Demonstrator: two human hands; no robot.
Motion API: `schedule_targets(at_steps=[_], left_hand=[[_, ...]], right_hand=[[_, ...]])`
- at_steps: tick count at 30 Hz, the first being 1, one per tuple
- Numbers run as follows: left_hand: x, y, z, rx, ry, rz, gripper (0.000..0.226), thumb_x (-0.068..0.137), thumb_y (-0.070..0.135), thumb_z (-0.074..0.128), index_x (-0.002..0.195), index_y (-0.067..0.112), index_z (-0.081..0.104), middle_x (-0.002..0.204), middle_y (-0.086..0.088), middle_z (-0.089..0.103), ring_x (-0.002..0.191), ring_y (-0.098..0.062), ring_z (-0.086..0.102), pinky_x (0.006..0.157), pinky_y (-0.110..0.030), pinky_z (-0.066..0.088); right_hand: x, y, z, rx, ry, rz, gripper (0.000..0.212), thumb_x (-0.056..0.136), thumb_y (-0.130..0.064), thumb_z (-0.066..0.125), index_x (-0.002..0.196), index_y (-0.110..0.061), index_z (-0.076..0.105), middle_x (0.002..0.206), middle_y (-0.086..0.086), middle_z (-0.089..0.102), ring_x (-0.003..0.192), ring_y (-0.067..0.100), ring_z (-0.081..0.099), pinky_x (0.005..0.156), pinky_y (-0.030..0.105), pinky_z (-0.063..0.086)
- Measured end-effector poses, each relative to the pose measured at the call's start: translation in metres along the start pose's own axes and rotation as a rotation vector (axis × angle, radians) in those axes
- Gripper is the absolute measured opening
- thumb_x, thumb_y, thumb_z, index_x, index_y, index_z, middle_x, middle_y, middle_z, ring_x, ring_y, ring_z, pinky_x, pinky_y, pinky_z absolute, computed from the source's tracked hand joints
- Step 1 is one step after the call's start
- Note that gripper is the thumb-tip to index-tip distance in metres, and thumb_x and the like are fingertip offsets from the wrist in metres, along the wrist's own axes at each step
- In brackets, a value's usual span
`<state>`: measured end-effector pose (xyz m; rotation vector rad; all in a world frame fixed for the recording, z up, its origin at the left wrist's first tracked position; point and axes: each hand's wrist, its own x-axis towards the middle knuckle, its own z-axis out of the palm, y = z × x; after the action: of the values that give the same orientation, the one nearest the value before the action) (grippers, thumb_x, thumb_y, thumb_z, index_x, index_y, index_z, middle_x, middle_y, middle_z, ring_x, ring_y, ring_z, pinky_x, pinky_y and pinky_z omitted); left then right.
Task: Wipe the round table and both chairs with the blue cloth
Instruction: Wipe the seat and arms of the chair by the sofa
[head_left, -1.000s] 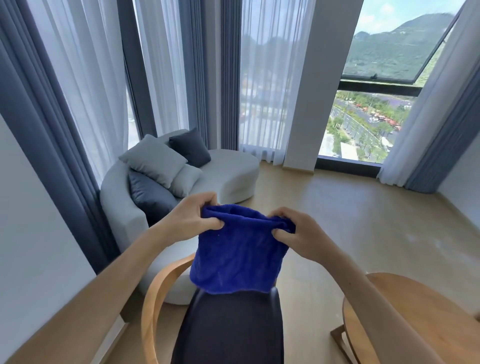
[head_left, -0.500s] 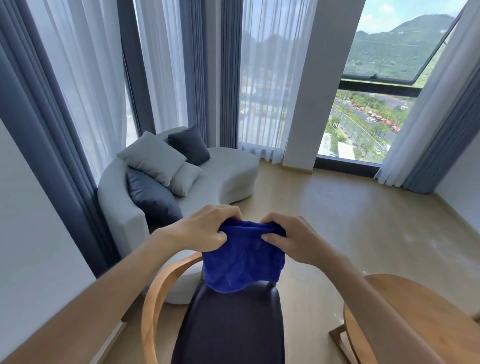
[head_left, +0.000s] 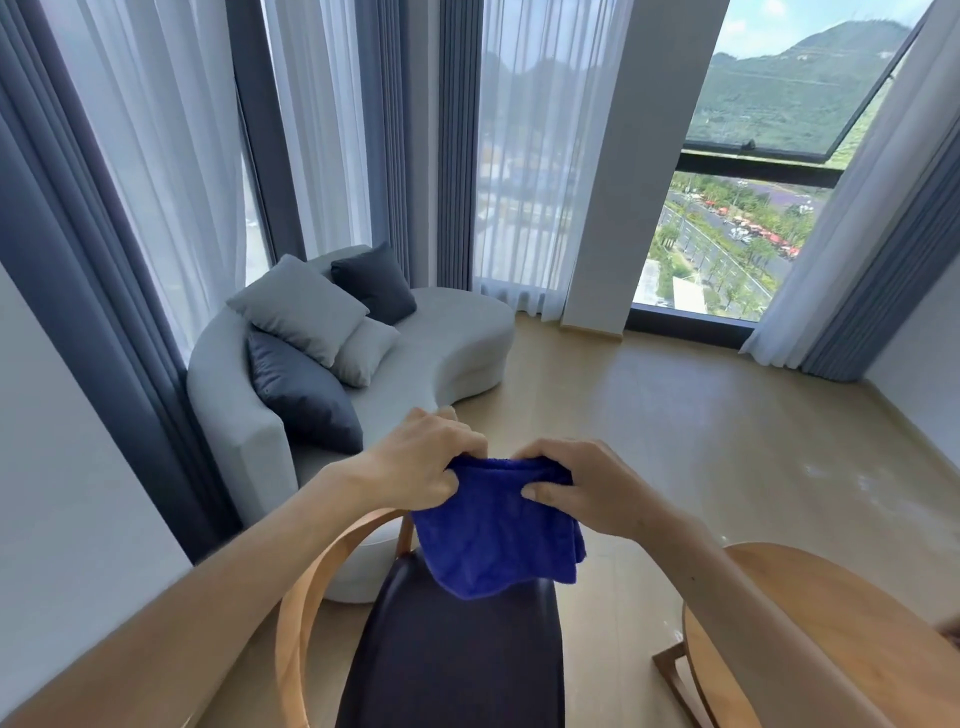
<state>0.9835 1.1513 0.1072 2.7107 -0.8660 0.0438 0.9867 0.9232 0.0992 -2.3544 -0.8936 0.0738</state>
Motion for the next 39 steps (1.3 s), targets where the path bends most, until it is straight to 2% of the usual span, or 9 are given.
schedule_targets(at_steps=[5,11,13,20,24,27,30,33,39], left_hand=[[0.006,0.003,0.008,0.177,0.149,0.081,0.025,0.087,0.002,0.051,0.084,0.023,0.064,0.111,0.007,0.046,0.1,-0.01,0.033,0.081,-0.02,0.027],[0.009,0.009,0.008,-0.018,0.235,0.115,0.013,0.076,-0.006,0.057,0.08,0.006,0.06,0.1,-0.004,0.054,0.08,-0.016,0.049,0.069,-0.029,0.044],[0.01,0.01,0.012,-0.069,0.337,0.117,0.015,0.075,-0.003,0.055,0.087,0.003,0.062,0.093,-0.002,0.055,0.074,-0.008,0.048,0.072,-0.016,0.043],[0.004,0.029,-0.002,-0.323,0.309,0.137,0.032,0.077,-0.026,0.053,0.066,-0.001,0.07,0.102,-0.01,0.059,0.097,-0.015,0.06,0.082,-0.015,0.048],[0.007,0.031,-0.01,-0.417,0.23,0.123,0.041,0.074,-0.028,0.045,0.063,0.002,0.069,0.1,-0.008,0.061,0.096,-0.019,0.061,0.081,-0.028,0.054],[0.008,0.031,-0.009,-0.483,0.234,0.052,0.041,0.076,-0.028,0.042,0.066,0.003,0.067,0.1,-0.004,0.062,0.094,-0.016,0.062,0.079,-0.028,0.054],[0.007,0.03,-0.005,-0.764,0.267,-0.079,0.018,0.085,-0.005,0.053,0.091,0.011,0.058,0.108,-0.005,0.064,0.102,-0.015,0.064,0.086,-0.03,0.054],[0.001,0.024,0.01,-0.903,0.178,-0.168,0.058,0.071,0.042,0.068,0.12,0.022,0.046,0.121,0.001,0.061,0.11,-0.012,0.063,0.092,-0.032,0.054],[0.01,0.032,0.044,-0.866,0.253,-0.178,0.076,0.061,0.046,0.083,0.125,0.032,0.044,0.122,0.012,0.06,0.11,-0.007,0.061,0.087,-0.034,0.057]], right_hand=[[0.0,-0.001,-0.001,-0.128,-0.047,-0.028,0.026,0.091,-0.005,0.057,0.114,-0.014,0.064,0.103,-0.001,0.067,0.088,0.006,0.057,0.076,0.008,0.045],[-0.002,0.006,-0.001,-0.246,0.152,-0.139,0.019,0.089,-0.012,0.064,0.106,-0.017,0.068,0.134,-0.001,0.048,0.122,0.012,0.04,0.098,0.025,0.04],[0.0,0.007,-0.003,-0.226,0.132,-0.156,0.017,0.088,-0.012,0.065,0.104,-0.017,0.067,0.146,0.0,0.039,0.134,0.016,0.033,0.105,0.033,0.039],[0.005,0.012,-0.01,-0.037,-0.055,-0.22,0.013,0.085,-0.008,0.067,0.095,-0.011,0.06,0.153,-0.005,0.033,0.145,0.013,0.019,0.115,0.033,0.029],[0.006,0.008,-0.012,-0.015,-0.065,-0.234,0.01,0.084,-0.006,0.064,0.089,-0.011,0.056,0.119,-0.001,0.061,0.114,0.006,0.052,0.093,0.019,0.044],[0.005,0.007,-0.013,-0.013,-0.033,-0.201,0.008,0.087,-0.006,0.062,0.091,-0.009,0.055,0.093,0.002,0.063,0.082,0.009,0.055,0.07,0.012,0.047],[0.001,0.01,-0.016,0.054,0.05,-0.176,0.014,0.087,-0.004,0.063,0.094,-0.013,0.054,0.089,-0.002,0.063,0.083,0.005,0.057,0.071,0.009,0.048],[-0.003,0.011,-0.018,0.175,0.161,-0.132,0.031,0.087,-0.002,0.065,0.096,-0.028,0.048,0.09,-0.012,0.061,0.083,0.001,0.06,0.07,0.012,0.049],[-0.003,0.008,-0.006,0.491,0.354,0.028,0.048,0.083,-0.014,0.073,0.113,-0.041,0.047,0.093,-0.016,0.069,0.09,0.007,0.066,0.077,0.025,0.057]])
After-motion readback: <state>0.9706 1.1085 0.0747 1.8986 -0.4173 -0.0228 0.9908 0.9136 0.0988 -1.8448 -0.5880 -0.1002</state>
